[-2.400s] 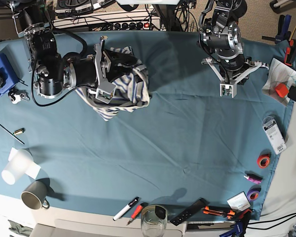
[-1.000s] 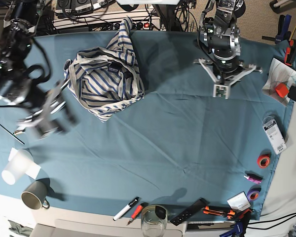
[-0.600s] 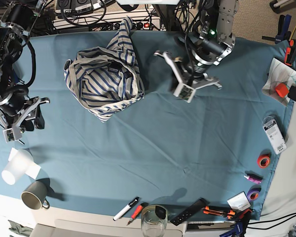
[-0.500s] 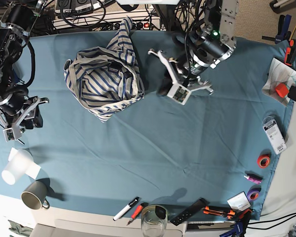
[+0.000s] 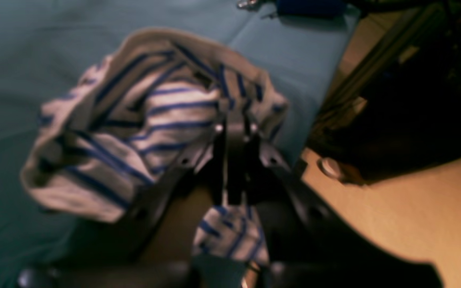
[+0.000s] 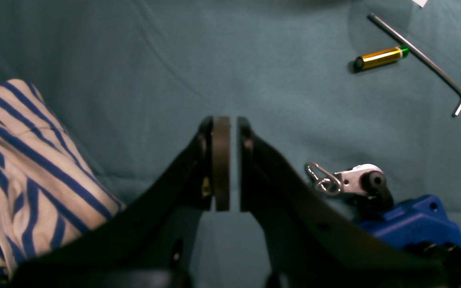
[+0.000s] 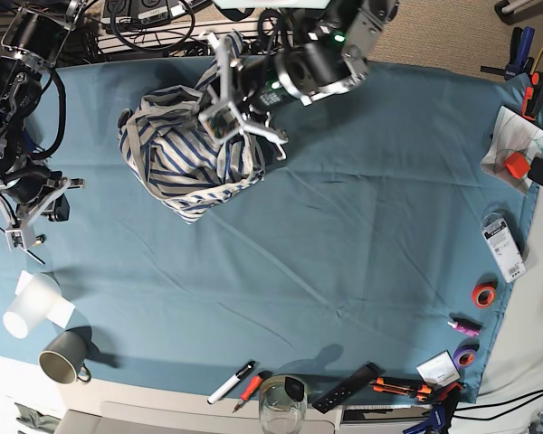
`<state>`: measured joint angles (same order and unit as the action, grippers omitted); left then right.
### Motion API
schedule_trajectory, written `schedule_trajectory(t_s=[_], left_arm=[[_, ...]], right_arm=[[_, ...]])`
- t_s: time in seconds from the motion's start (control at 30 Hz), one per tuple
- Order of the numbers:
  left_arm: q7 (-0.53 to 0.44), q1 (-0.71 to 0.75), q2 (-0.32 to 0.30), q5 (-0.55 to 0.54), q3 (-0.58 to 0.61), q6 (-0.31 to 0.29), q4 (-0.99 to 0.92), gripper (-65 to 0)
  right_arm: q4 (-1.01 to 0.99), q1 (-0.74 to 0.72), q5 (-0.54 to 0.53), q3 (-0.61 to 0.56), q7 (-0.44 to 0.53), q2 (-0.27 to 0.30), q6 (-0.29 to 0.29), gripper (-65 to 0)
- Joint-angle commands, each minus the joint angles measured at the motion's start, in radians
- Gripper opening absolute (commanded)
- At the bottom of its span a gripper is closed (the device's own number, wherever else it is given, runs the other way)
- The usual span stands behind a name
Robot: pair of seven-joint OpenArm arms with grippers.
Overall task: Fold the T-shirt properly
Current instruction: 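Lower the left gripper onto the bundle and grasp its edge, then push the bundle edges together with both grippers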
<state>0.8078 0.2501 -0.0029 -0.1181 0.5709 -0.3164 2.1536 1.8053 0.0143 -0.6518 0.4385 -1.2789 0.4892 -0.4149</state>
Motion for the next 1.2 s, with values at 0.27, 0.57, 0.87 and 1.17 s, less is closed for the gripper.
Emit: schedule_trajectory(t_s=[0.27, 0.57, 0.87, 1.17], left_arm=[[-0.022, -0.098, 0.008, 0.098, 0.021, 0.066, -0.193, -65.0], [0.04, -0.151, 0.002, 0.307, -0.024, 0.222, -0.268, -65.0], [0.115, -0.15, 0.002, 0.295, -0.19, 0.211, -0.338, -65.0], [0.193, -0.15, 0.003, 0.247, -0.193, 0.216, -0.327, -65.0]], right_arm=[[0.014, -0.01, -0.017, 0.008, 0.006, 0.02, -0.022, -61.6], [0.014, -0.009, -0.018, 0.008, 0.006, 0.02, -0.022, -61.6], [0.014, -0.009, -0.296, 0.008, -0.07, 0.02, -0.146, -64.8], [0.014, -0.008, -0.476, 0.008, -0.117, 0.021, -0.209, -65.0]])
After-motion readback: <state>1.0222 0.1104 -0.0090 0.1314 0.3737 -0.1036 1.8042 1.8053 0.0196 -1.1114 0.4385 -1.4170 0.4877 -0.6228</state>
